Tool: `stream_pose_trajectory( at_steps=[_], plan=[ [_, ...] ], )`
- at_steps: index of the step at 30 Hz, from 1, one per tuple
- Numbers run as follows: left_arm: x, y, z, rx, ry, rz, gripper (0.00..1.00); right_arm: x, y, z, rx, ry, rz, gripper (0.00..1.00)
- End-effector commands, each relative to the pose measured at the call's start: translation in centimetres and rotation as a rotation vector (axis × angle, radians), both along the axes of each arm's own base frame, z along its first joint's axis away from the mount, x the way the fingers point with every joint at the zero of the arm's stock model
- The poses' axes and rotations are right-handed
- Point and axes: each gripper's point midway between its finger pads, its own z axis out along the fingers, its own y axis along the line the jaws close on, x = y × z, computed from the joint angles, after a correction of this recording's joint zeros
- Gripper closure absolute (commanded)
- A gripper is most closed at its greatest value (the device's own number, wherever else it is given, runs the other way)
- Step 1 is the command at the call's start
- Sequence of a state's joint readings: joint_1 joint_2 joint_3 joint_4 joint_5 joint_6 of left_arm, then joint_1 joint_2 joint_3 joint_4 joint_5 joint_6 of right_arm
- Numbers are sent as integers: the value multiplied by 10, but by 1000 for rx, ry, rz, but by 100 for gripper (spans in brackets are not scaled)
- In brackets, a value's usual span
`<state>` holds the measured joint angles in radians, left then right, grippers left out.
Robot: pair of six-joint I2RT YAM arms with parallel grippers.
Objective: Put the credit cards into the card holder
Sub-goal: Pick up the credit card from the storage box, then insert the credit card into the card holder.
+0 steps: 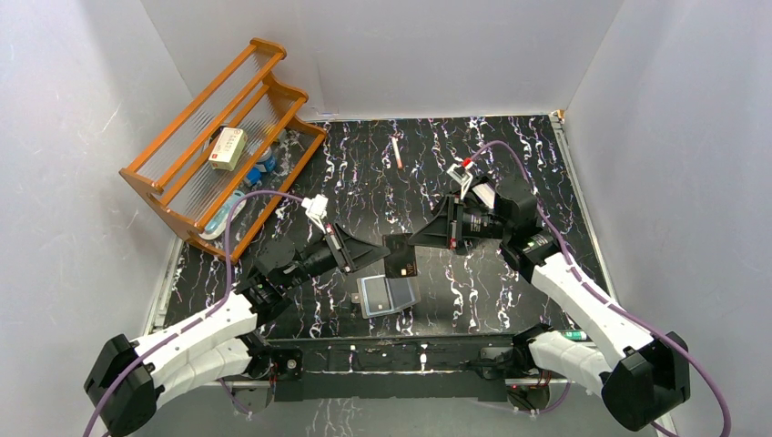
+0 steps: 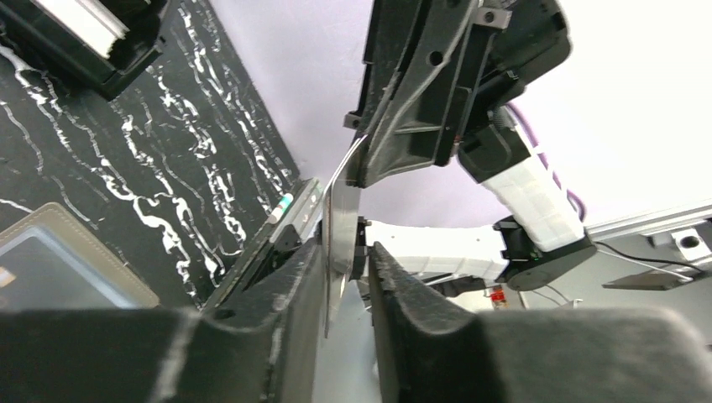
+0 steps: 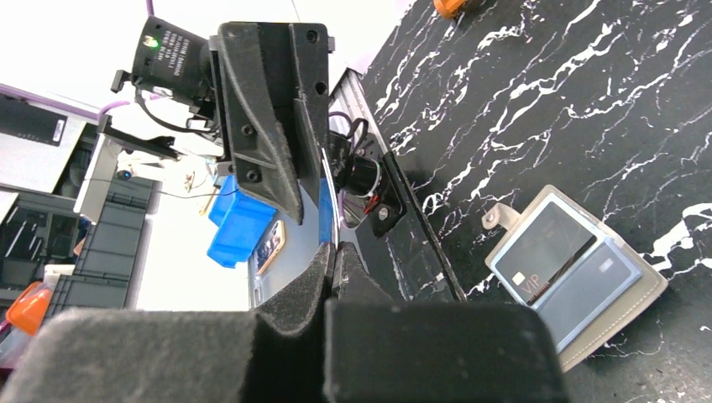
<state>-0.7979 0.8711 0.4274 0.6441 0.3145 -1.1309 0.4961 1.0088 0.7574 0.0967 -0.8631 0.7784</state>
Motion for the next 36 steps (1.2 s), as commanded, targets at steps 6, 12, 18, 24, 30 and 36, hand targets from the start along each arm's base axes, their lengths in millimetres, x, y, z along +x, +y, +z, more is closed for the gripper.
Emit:
stream_pose_trajectory(
  at_steps=[6,12,18,24,30,36],
  plan=[
    [-8,5,37,-122,-109,-15,100,-7,1,16,56,-51,37,100],
    [-6,9,22,-87,-88,12,100,3,-2,10,7,-57,-17,100],
    [2,27,-9,37,-33,123,100,21,-12,-2,-109,-73,-115,100],
    [5,45,-67,232,121,206,100,32,-18,-22,-169,-39,-171,100],
    [7,48,-125,415,313,225,100,52,-39,-90,-431,77,-295,100],
    [7,37,-157,471,398,183,100,43,-35,-134,-501,196,-204,100]
  ],
)
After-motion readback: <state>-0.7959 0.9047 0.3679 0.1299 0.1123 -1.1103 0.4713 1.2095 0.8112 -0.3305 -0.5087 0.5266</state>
